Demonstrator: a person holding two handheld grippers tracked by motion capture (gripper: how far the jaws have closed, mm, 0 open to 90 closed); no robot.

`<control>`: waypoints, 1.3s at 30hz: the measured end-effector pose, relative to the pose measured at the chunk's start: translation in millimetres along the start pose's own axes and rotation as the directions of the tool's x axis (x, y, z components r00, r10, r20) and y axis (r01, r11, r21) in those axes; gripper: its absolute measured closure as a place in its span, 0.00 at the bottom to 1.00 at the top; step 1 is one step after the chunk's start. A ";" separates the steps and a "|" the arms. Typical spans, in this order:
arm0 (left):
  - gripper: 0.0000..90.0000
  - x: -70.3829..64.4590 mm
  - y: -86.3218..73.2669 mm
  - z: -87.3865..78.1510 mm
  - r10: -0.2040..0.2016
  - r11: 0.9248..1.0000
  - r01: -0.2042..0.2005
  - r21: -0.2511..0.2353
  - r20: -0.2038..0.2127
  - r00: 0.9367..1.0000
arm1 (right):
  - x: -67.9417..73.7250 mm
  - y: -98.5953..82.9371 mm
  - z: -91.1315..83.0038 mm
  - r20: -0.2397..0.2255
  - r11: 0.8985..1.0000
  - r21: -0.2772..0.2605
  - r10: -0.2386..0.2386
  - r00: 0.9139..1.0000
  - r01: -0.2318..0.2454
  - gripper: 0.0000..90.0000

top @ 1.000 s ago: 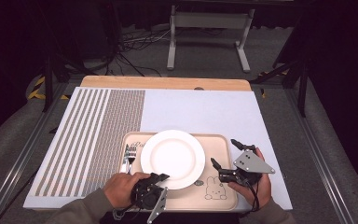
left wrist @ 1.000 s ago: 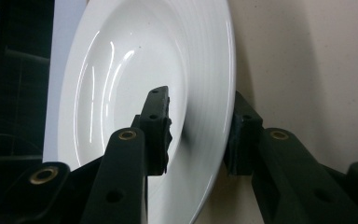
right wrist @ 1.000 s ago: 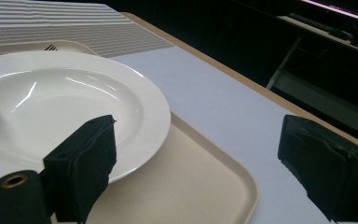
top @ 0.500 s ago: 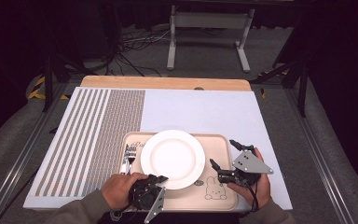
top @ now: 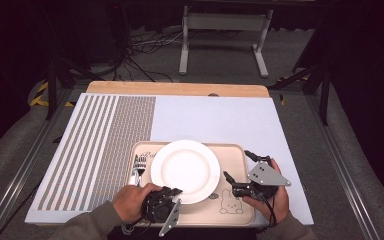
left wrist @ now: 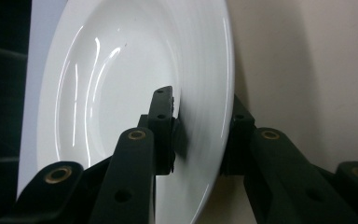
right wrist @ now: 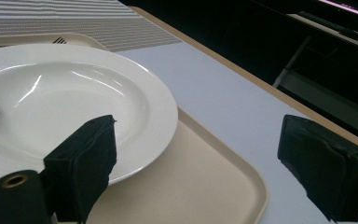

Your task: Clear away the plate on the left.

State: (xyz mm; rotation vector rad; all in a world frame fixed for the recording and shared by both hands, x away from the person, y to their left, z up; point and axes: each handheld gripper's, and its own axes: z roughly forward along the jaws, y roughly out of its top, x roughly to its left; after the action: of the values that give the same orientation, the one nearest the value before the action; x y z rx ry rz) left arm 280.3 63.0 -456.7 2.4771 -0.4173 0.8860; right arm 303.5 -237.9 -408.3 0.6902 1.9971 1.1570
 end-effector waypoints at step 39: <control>0.67 17.5 -16.9 -47.3 -0.272 0.931 0.296 -0.213 0.135 0.953 | 3.3 0.2 1.9 -0.033 1.000 0.009 -0.016 0.999 0.016 0.14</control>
State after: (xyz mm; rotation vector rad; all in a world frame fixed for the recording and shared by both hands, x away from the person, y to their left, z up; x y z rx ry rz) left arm 276.3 99.9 -418.7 2.2974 -0.1750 0.5585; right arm 303.0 -234.5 -409.8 0.6625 2.0328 1.1571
